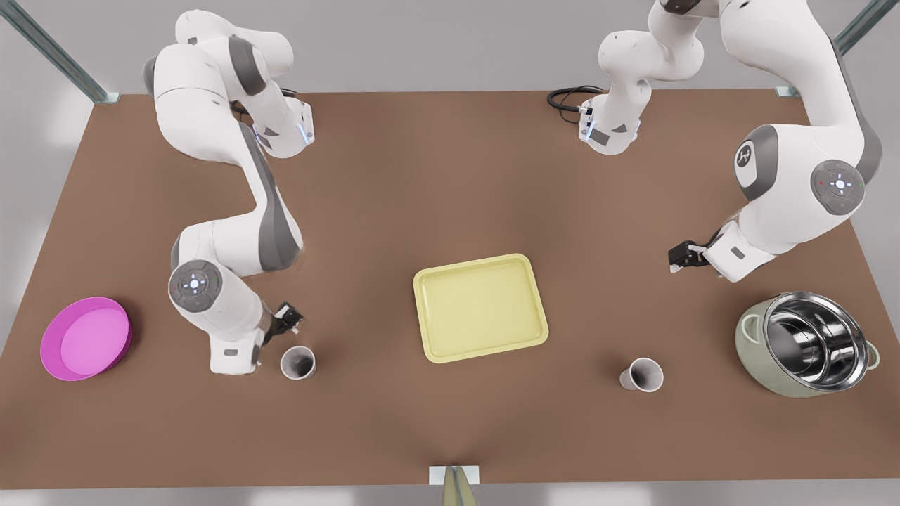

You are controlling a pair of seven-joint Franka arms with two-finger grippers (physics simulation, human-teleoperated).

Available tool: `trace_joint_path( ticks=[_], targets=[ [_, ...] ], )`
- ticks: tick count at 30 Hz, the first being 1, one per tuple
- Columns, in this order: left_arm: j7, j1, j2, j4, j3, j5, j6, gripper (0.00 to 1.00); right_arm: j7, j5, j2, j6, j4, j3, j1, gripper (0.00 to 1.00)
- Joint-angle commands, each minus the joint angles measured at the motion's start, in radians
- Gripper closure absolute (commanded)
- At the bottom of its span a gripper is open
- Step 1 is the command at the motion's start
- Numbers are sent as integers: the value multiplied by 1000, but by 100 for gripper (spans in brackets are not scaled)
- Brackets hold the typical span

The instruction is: Use the left arm to pick up the white IKEA cup from the tray and place it on the middle-left position; use the right arm to pick up the white IKEA cup from the tray and place it on the middle-right position

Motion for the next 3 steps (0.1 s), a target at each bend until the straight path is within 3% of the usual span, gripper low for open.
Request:
trace_joint_path(
  ticks=[1, 3],
  targets=[
    [12, 1, 2, 14, 0, -6, 2, 0, 87, 13, -46, -197, 0, -5, -46, 0],
    [4, 0, 6, 26, 0, -9, 0, 0, -121, 13, -95, -259, 0, -9, -181, 0]
  ],
)
